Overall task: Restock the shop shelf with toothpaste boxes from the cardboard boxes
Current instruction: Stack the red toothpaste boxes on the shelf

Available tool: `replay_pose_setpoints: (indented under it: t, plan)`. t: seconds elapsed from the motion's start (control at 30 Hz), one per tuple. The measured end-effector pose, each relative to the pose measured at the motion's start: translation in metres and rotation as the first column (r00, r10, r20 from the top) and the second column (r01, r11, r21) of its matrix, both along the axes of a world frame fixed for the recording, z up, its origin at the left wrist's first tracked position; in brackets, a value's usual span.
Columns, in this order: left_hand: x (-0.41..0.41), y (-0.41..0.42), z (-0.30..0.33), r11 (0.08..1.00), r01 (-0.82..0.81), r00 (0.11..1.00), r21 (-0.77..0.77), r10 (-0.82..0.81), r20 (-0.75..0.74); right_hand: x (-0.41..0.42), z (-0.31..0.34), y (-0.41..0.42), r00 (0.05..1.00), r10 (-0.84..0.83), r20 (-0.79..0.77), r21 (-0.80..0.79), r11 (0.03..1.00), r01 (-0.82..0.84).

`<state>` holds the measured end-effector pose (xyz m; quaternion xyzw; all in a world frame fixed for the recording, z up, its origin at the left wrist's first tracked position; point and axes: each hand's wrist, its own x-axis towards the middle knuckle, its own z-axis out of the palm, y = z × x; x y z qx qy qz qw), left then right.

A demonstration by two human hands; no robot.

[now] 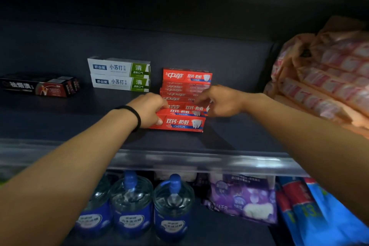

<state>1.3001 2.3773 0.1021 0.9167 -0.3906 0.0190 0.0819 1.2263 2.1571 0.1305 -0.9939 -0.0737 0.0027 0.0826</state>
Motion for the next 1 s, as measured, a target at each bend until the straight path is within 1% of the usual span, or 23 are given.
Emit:
replay_pose_setpoints:
  t: [0.03, 0.1, 0.2, 0.27, 0.4, 0.6, 0.7, 0.8, 1.0]
  plan:
    - [-0.003, -0.005, 0.0, 1.0, 0.001, 1.0, -0.005, -0.001, -0.004, -0.007, 0.002, 0.002, 0.999, 0.012, -0.034, 0.015, 1.0, -0.011]
    - [-0.007, -0.015, 0.001, 1.0, 0.008, 1.0, -0.01, -0.008, -0.009, -0.015, 0.001, 0.001, 0.997, 0.028, -0.071, -0.005, 1.0, -0.028]
    - [-0.013, -0.029, -0.001, 1.0, 0.021, 0.999, -0.007, -0.021, -0.033, -0.017, -0.007, -0.008, 0.999, 0.038, -0.026, -0.081, 0.996, -0.04]
    - [-0.014, -0.035, -0.003, 0.999, 0.036, 0.999, -0.005, -0.036, -0.032, -0.016, -0.012, -0.016, 1.0, 0.015, 0.009, -0.103, 0.995, -0.014]
    - [-0.004, -0.042, -0.008, 0.999, 0.03, 0.999, -0.031, -0.031, -0.028, -0.011, -0.016, -0.029, 0.999, -0.022, 0.025, -0.072, 0.997, 0.024]
    - [0.014, -0.04, -0.008, 0.998, 0.004, 0.999, -0.061, -0.002, 0.036, -0.003, -0.019, -0.049, 0.996, -0.055, 0.067, -0.131, 0.989, 0.063]
    - [0.022, -0.037, -0.006, 0.996, -0.013, 0.998, -0.088, 0.018, 0.055, -0.001, -0.021, -0.057, 0.996, -0.069, 0.056, -0.098, 0.992, 0.075]
    - [0.025, -0.035, -0.005, 0.994, -0.033, 0.998, -0.108, 0.038, 0.05, 0.002, -0.022, -0.06, 0.996, -0.062, 0.064, -0.099, 0.993, 0.068]
    - [0.026, -0.035, -0.007, 0.995, -0.027, 0.995, -0.097, 0.036, 0.09, 0.009, -0.022, -0.063, 0.994, -0.078, 0.071, -0.135, 0.987, 0.087]
